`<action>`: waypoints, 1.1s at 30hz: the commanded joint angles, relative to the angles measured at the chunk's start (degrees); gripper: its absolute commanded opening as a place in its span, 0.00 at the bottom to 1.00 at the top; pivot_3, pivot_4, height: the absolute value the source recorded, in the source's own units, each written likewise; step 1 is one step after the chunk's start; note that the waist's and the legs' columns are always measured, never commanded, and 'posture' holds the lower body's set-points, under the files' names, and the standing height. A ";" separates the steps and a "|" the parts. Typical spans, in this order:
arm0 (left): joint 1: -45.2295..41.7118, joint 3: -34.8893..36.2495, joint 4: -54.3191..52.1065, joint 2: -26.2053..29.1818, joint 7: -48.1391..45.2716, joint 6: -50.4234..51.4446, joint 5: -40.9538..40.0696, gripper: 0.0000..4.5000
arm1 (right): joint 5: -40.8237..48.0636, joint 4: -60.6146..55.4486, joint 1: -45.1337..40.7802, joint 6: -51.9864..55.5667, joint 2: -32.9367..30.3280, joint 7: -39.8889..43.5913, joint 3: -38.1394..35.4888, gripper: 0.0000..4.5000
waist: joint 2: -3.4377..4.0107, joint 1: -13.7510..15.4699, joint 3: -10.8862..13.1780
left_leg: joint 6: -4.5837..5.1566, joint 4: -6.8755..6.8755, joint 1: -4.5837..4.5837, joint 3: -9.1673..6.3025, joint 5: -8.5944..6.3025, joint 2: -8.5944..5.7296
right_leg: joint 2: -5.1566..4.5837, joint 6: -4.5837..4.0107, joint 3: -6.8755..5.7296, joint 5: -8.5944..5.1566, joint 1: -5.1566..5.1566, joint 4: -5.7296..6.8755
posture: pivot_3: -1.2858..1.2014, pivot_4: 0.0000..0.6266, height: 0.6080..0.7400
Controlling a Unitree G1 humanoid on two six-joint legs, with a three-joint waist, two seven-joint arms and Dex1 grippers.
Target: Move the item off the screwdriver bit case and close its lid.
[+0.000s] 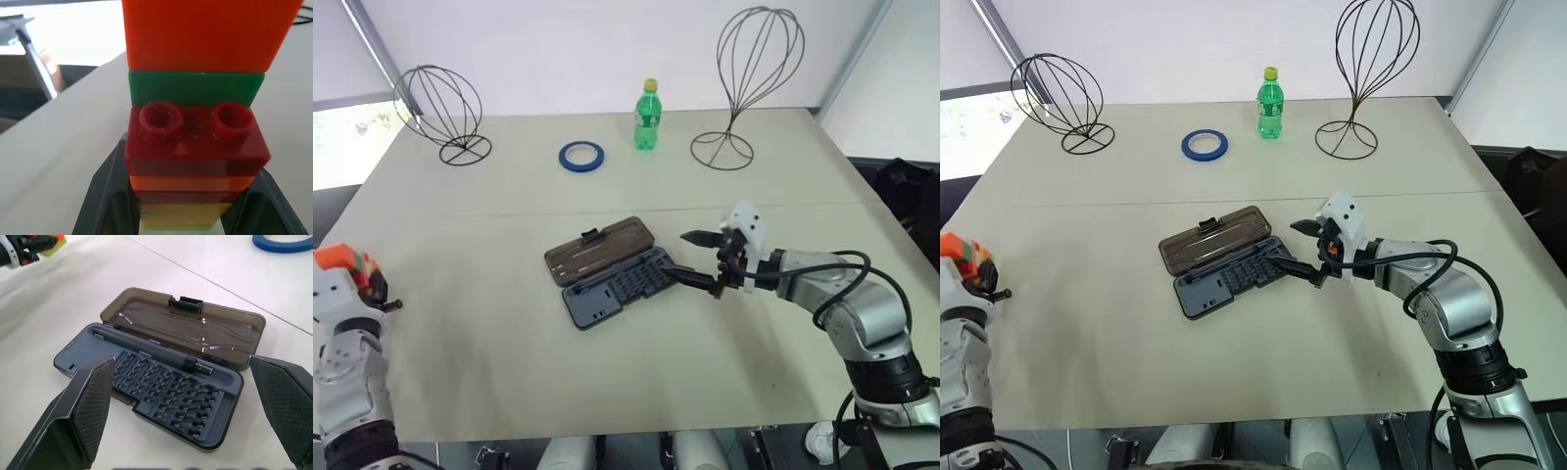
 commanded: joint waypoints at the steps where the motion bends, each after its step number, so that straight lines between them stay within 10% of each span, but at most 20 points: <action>1: 0.11 2.09 -0.29 -0.44 0.77 -2.61 -1.62 0.72 | 0.13 -1.00 -0.46 -0.36 -0.61 0.84 -0.67 1.00 | 0.00 -0.01 0.00 | 0.00 0.00 0.01 0.00 0.00 0.00 | 0.01 0.00 0.00 0.00 0.01 0.00 | 0.52 0.24 1.00; 4: 0.35 1.59 -0.40 -0.56 1.28 -3.08 -1.46 0.98 | -0.01 -0.77 -0.71 -0.07 -0.79 1.15 -0.96 1.00 | 0.00 -0.01 0.00 | 0.00 0.00 0.01 0.01 0.00 0.00 | 0.00 0.00 0.00 0.00 0.01 0.01 | 0.52 0.24 1.00; 11: 3.86 3.34 -6.14 -1.00 1.07 -2.93 -4.36 0.98 | -0.32 -0.21 -0.75 0.00 -0.58 2.09 -0.33 1.00 | 0.00 -0.14 0.00 | 0.00 0.00 0.01 0.01 0.00 0.02 | -0.01 0.00 0.02 0.00 0.00 0.00 | 0.52 0.24 1.00; 26: 52.64 6.55 -52.67 0.03 -23.99 18.80 -32.63 0.98 | -1.87 6.98 -5.00 -2.08 1.06 5.95 1.15 1.00 | -0.04 -1.12 0.06 | 0.09 -0.02 -0.01 0.12 -0.07 0.08 | -0.03 -0.25 0.08 -0.17 0.06 -0.21 | 0.52 0.24 1.00; 29: 42.02 2.97 -51.05 8.34 -23.48 22.07 -34.89 0.98 | 0.06 7.68 -6.64 -0.78 2.74 4.53 -1.19 1.00 | 0.41 0.14 0.25 | 0.09 0.02 0.03 0.14 -0.04 0.15 | 0.05 -0.22 -0.14 -0.28 0.23 -0.23 | 0.52 0.24 1.00; 33: 7.14 -16.55 -32.40 20.29 -29.44 22.49 -22.94 0.98 | 1.35 5.90 -7.31 -0.43 3.98 2.81 -3.20 1.00 | 0.42 0.53 0.24 | -0.13 0.21 0.12 0.31 0.17 0.84 | 0.18 -0.20 -0.84 -0.28 0.80 -0.27 | 0.52 0.24 1.00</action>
